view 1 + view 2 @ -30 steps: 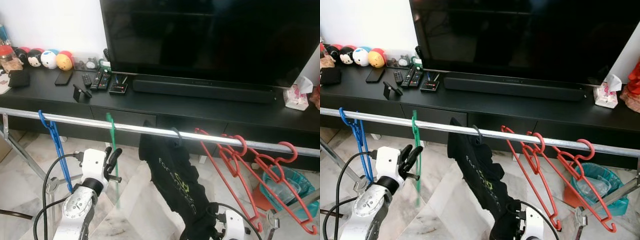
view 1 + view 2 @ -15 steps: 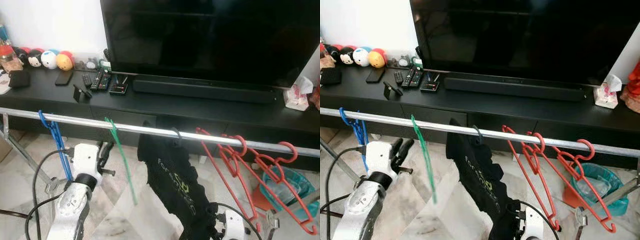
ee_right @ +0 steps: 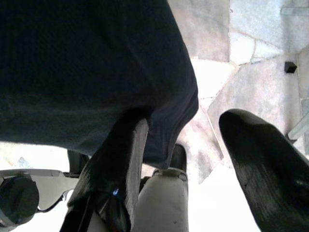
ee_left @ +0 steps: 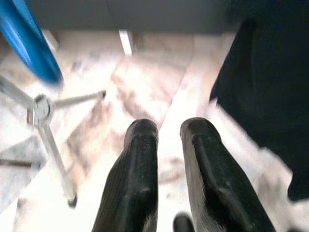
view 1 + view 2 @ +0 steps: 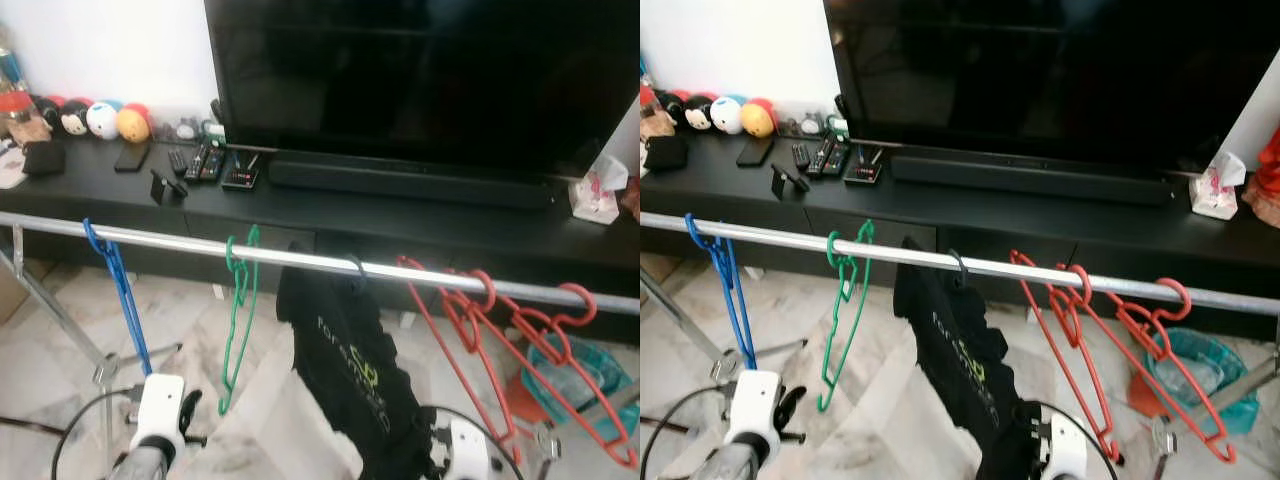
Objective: Hang hanger
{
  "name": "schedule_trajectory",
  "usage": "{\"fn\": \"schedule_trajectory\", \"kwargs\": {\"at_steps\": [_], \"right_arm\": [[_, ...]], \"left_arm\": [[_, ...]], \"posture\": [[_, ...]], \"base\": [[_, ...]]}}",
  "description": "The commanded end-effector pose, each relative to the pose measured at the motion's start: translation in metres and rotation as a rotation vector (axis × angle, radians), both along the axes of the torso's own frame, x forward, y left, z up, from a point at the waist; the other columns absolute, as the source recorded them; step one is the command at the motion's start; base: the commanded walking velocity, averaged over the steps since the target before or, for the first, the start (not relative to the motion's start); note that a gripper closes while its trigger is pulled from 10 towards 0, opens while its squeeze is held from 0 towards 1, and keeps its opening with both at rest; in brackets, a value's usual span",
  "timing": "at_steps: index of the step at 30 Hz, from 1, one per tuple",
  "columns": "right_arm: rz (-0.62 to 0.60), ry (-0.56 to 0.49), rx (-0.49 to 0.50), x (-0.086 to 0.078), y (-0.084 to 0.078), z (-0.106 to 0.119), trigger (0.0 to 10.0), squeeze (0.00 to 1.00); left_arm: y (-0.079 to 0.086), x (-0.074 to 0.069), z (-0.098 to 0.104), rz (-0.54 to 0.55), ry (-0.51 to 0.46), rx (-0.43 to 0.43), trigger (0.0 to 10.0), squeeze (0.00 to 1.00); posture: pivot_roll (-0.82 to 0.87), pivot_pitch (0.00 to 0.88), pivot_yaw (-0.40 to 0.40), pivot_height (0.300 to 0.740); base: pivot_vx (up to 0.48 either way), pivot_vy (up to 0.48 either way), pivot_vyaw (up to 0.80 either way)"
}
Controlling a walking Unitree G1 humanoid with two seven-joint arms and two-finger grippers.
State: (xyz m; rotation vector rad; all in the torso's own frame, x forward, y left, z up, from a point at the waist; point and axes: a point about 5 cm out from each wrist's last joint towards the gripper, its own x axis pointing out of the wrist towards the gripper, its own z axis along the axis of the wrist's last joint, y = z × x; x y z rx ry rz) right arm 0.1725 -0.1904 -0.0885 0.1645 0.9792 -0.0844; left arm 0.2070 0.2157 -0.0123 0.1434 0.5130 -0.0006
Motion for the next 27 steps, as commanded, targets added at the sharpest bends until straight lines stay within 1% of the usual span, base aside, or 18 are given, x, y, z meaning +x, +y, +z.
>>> {"fn": "schedule_trajectory", "kwargs": {"at_steps": [1,5,8,10,11,12,13,14,18,20,24,27], "right_arm": [[-0.010,0.006,-0.004,0.000,-0.002,0.000,10.0,0.00],[-0.011,0.008,-0.005,-0.001,-0.002,0.000,10.0,0.00],[-0.019,0.007,-0.004,-0.002,-0.001,-0.001,10.0,0.00],[-0.025,0.008,-0.003,-0.002,0.000,-0.001,10.0,0.00],[-0.025,0.010,-0.003,-0.003,0.001,-0.002,10.0,0.00],[-0.025,0.010,-0.003,-0.003,0.001,-0.002,10.0,0.00],[-0.026,0.012,-0.001,-0.004,0.002,-0.002,10.0,0.00],[-0.026,0.014,0.002,-0.005,0.002,-0.003,10.0,0.00],[-0.030,0.015,0.004,-0.007,0.003,-0.003,10.0,0.00],[-0.032,0.017,0.001,-0.008,0.002,-0.004,10.0,0.00],[-0.032,0.022,-0.003,-0.011,0.002,-0.005,10.0,0.00],[-0.031,0.020,-0.002,-0.011,0.002,-0.005,10.0,0.00]], "left_arm": [[-0.001,0.001,-0.006,-0.003,0.026,0.007,10.0,0.00],[-0.005,0.000,-0.032,0.021,0.145,0.000,10.0,0.00],[-0.007,-0.006,-0.046,0.049,0.235,-0.005,10.0,0.00],[-0.011,-0.016,-0.057,0.014,0.322,0.007,10.0,0.00],[-0.011,-0.024,-0.063,-0.014,0.381,0.036,10.0,0.00],[-0.011,-0.024,-0.063,-0.014,0.381,0.036,10.0,0.00],[-0.008,-0.032,-0.068,0.028,0.416,0.022,10.0,0.00],[-0.005,-0.039,-0.071,0.036,0.450,0.036,10.0,0.00],[-0.003,-0.042,-0.073,0.052,0.464,0.035,10.0,0.00],[-0.001,-0.040,-0.073,0.061,0.459,0.040,10.0,0.00],[-0.004,-0.035,-0.071,0.042,0.449,0.045,10.0,0.00],[-0.004,-0.034,-0.071,0.043,0.449,0.046,10.0,0.00]], "posture": [[0.07,0.000,-0.049,0.740],[0.06,0.000,-0.045,0.740],[0.05,0.000,-0.038,0.740],[0.04,0.000,-0.034,0.740],[0.04,0.000,-0.027,0.740],[0.04,0.000,-0.027,0.740],[0.03,0.000,-0.022,0.740],[0.03,0.000,-0.017,0.740],[0.01,0.000,-0.012,0.740],[0.02,0.000,-0.015,0.740],[0.01,0.000,-0.016,0.740],[0.01,0.000,-0.014,0.740]], "base": [[0.000,0.000,0.00],[0.000,0.000,0.00],[0.000,0.000,0.00],[0.000,0.000,0.00],[0.000,0.000,0.00],[0.000,0.000,0.00],[0.000,0.000,0.00],[0.000,0.000,0.00],[0.000,0.000,0.00],[0.000,0.000,0.00],[0.000,0.000,0.00],[0.000,0.000,0.00]]}}
